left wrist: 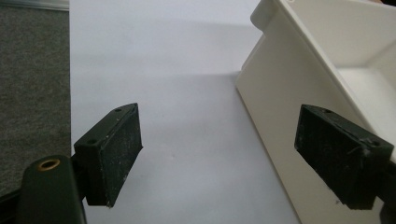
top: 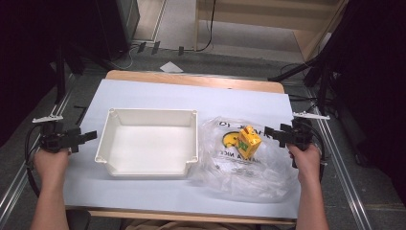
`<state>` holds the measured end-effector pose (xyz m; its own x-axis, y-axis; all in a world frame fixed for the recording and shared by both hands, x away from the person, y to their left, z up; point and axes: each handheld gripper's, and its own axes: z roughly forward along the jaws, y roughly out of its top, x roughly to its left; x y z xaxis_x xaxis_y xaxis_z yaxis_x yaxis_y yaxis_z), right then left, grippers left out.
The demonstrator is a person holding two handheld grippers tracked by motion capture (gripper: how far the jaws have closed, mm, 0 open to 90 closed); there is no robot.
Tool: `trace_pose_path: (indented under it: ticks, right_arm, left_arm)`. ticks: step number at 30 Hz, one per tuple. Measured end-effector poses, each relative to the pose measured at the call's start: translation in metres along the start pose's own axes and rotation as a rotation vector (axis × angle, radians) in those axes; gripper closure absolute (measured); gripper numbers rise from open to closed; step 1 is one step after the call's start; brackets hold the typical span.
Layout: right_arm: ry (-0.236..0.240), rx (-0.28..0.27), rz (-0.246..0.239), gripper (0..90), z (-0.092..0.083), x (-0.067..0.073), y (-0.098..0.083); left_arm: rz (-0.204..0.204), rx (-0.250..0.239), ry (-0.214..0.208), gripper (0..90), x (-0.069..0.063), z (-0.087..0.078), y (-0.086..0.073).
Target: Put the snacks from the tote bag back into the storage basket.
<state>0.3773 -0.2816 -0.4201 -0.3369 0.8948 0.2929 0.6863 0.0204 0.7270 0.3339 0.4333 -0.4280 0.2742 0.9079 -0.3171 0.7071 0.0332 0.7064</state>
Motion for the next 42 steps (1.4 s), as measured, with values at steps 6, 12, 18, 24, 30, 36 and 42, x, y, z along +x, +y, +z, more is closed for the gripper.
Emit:
trace_pose_path:
  ticks: [6, 12, 18, 24, 30, 36, 42]
  right_arm:
    - [0.007, 0.042, -0.009, 17.6, -0.003, 0.004, 0.002]
    - [0.082, 0.045, -0.045, 13.7, -0.007, 0.014, 0.007]
    - [0.087, 0.052, -0.035, 14.9, -0.011, 0.019, 0.013]
    - [0.097, 0.067, -0.052, 18.9, -0.016, 0.026, 0.018]
    - [0.092, 0.085, -0.077, 25.8, -0.022, 0.034, 0.023]
    - [0.087, 0.106, -0.122, 31.7, -0.027, 0.047, 0.028]
    - [0.099, 0.115, -0.152, 34.3, -0.03, 0.06, 0.032]
  left_arm:
    - [-0.003, 0.004, 0.007, 16.0, -0.001, 0.0, 0.001]
    - [0.003, 0.004, -0.006, 15.9, -0.005, -0.003, 0.004]
    - [0.011, 0.002, -0.004, 15.9, -0.006, -0.004, 0.005]
    - [0.023, 0.006, 0.004, 15.9, -0.006, -0.005, 0.005]
    - [0.032, 0.004, 0.004, 15.9, -0.007, -0.006, 0.005]
    - [0.032, 0.005, 0.002, 15.9, -0.007, -0.006, 0.005]
    - [0.028, 0.001, 0.004, 15.9, -0.006, -0.008, 0.004]
